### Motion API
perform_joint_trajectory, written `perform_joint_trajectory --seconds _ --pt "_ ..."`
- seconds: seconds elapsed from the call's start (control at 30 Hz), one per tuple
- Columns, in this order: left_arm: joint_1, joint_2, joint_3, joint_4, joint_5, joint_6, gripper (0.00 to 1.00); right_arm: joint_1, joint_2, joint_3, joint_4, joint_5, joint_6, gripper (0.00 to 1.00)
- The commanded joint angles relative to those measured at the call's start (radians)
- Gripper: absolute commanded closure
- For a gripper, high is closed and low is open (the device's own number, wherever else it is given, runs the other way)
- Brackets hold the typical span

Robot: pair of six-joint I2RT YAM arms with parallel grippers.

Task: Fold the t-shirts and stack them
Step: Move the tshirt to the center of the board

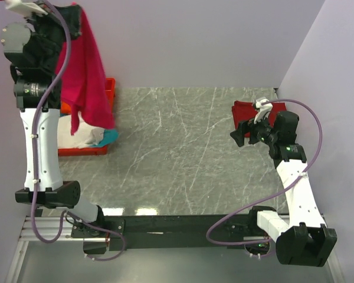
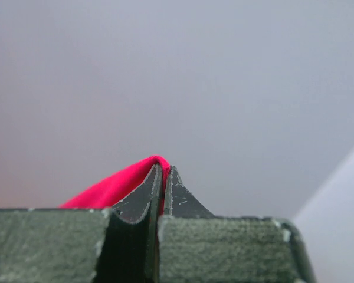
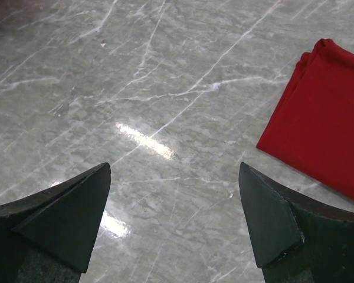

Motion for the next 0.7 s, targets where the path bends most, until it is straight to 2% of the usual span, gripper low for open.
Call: perform_joint_trajectory --seconds 0.0,0.17,0.37,0.5,0.6,0.67 --pt "-0.101 -0.049 0.007 0.116 0.060 -0.014 0.99 -0.009 -0.013 0.000 0.011 0.004 -0.002 0.05" --pt "-0.248 -0.130 -0.114 0.184 0.103 -0.035 0.99 -0.016 -0.018 0.000 0.010 0.004 -0.006 0.05" --pt "-0.397 -0.222 -0.447 0.323 0.155 -0.062 0.99 -0.023 -0.021 0.000 0.011 0.012 -0.013 0.05" --pt "-0.442 -0.216 -0.729 0.408 0.193 -0.098 1.00 -0.028 -0.015 0.000 0.010 0.015 -0.014 0.05" --pt "-0.450 -0.169 -0.872 0.445 0.218 -0.111 1.00 -0.029 -0.010 0.000 0.007 0.015 -0.020 0.05" --pt "-0.448 -0.107 -0.919 0.419 0.187 -0.086 0.85 -0.028 -0.004 0.000 0.005 0.009 -0.026 0.05"
